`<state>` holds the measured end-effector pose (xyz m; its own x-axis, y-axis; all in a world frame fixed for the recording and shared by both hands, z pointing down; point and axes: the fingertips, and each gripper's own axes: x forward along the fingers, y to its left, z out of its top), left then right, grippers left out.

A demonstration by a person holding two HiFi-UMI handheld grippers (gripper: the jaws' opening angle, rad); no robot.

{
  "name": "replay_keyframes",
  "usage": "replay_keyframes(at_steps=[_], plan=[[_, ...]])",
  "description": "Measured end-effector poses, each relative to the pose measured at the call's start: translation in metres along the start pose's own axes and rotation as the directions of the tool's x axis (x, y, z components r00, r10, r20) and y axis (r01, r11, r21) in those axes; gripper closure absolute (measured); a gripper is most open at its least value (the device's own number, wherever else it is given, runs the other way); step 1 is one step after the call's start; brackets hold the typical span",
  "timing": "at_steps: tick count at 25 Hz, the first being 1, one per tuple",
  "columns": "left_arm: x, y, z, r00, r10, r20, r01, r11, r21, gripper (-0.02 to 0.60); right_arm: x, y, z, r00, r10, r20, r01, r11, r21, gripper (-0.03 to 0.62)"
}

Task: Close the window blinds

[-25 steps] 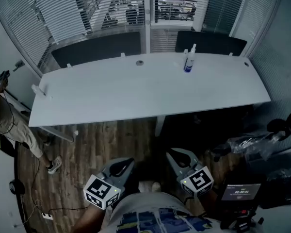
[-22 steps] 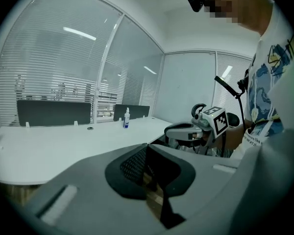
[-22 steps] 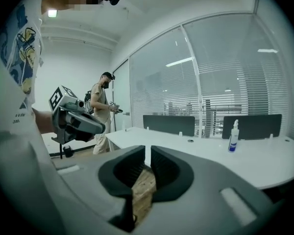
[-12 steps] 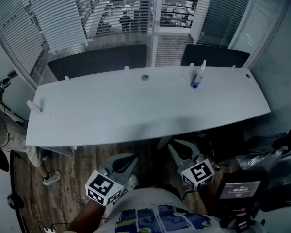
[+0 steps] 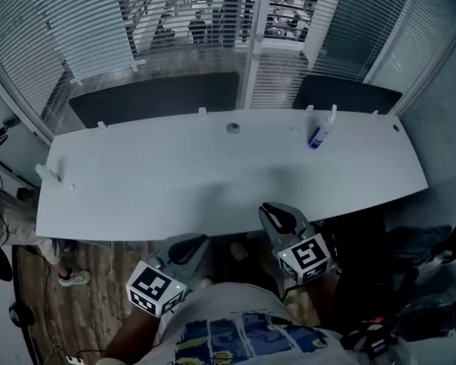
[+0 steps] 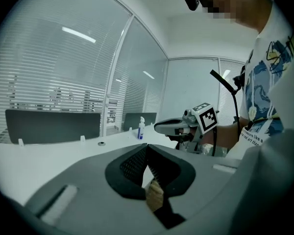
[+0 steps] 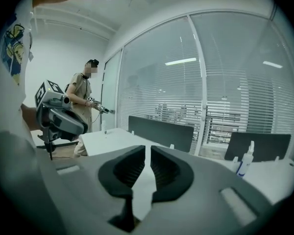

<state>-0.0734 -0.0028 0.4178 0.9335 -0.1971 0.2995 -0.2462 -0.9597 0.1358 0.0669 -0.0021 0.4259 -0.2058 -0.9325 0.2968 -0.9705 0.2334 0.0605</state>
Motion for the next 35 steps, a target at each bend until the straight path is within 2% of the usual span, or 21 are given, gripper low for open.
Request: replay_keyframes(at_steps=[7, 12, 19, 27, 35], plan=[[0.038, 0.046, 0.034, 0.993, 0.115, 0.04, -0.113, 0.992, -0.054, 0.575, 0.07, -0.086, 0.047, 0.998, 0.014, 0.061, -0.009, 0.997, -0.081, 0.569], [0.061, 0.066, 0.041, 0.984, 0.173, 0.045, -0.169, 0.983, -0.074, 0.575, 0.121, -0.147, 0.064, 0.997, -0.003, 0.077, 0.013, 0.992, -0.124, 0.569], [0.074, 0.089, 0.048, 0.96, 0.278, 0.031, -0.272, 0.954, -0.124, 0.575, 0.193, -0.233, 0.09, 0.995, -0.048, 0.082, 0.059, 0.989, -0.139, 0.568], [0.065, 0.097, 0.051, 0.907, 0.421, -0.009, -0.416, 0.893, -0.174, 0.575, 0.271, -0.325, 0.119, 0.982, -0.151, 0.11, 0.163, 0.981, -0.105, 0.533], [0.049, 0.098, 0.043, 0.857, 0.514, -0.041, -0.511, 0.835, -0.203, 0.575, 0.331, -0.394, 0.154, 0.949, -0.283, 0.137, 0.297, 0.95, -0.099, 0.486]])
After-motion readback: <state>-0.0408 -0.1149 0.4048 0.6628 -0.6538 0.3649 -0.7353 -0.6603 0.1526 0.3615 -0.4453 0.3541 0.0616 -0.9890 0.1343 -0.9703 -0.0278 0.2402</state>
